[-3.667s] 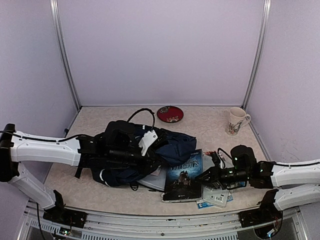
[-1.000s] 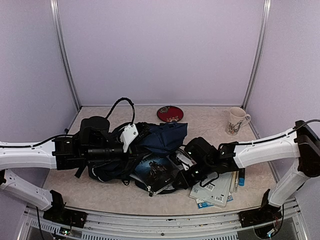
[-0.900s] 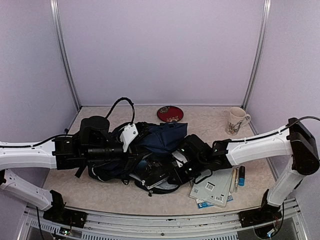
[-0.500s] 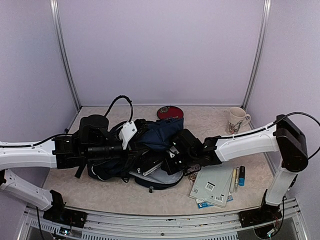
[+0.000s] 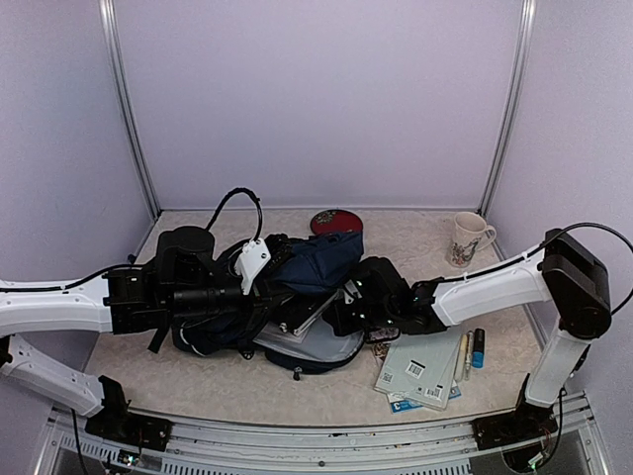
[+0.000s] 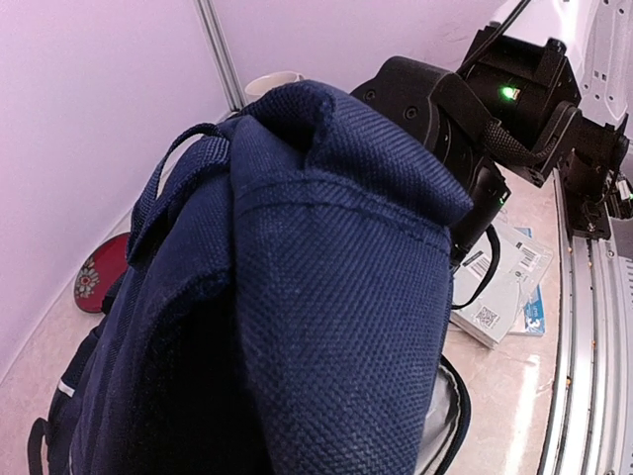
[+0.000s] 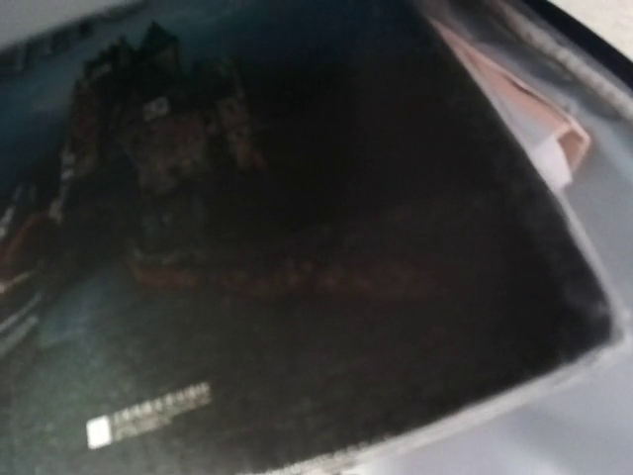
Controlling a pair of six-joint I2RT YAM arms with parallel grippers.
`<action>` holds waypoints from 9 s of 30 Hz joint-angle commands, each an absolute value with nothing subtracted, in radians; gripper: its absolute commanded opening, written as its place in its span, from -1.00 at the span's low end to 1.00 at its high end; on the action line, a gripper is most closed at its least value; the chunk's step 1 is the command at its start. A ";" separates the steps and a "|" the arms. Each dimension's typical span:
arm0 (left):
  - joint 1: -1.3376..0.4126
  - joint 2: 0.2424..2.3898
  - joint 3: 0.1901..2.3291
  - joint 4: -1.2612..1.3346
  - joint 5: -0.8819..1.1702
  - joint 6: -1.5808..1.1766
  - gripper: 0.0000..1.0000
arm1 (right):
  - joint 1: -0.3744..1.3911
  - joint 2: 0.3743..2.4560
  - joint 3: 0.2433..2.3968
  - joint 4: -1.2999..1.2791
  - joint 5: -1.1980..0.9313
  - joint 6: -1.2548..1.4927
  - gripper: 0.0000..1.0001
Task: Pack the student bag
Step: Open the largest pocket of the student bag, then place the book in the largest pocket of the bag, then pick up the pencil case from the center of the board, then place the pencil case in the largest pocket of the bag, then put down the student bag at the center of the board.
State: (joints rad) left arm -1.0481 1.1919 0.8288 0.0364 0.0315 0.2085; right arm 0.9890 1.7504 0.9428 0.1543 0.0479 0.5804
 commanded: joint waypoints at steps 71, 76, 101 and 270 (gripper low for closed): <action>-1.001 1.112 0.881 0.186 -0.263 0.168 -1.00 | 0.529 1.053 0.427 -0.496 0.018 0.890 0.87; -0.994 1.107 0.881 0.187 -0.268 0.169 -1.00 | 0.532 1.166 0.438 -0.391 -0.095 0.833 0.58; -0.989 1.138 0.891 0.173 -0.185 0.151 -1.00 | 0.616 0.999 0.429 0.064 -0.510 0.914 0.41; -0.953 1.081 0.893 0.177 0.158 0.202 -1.00 | 0.790 1.406 0.674 0.197 -0.557 0.971 -0.94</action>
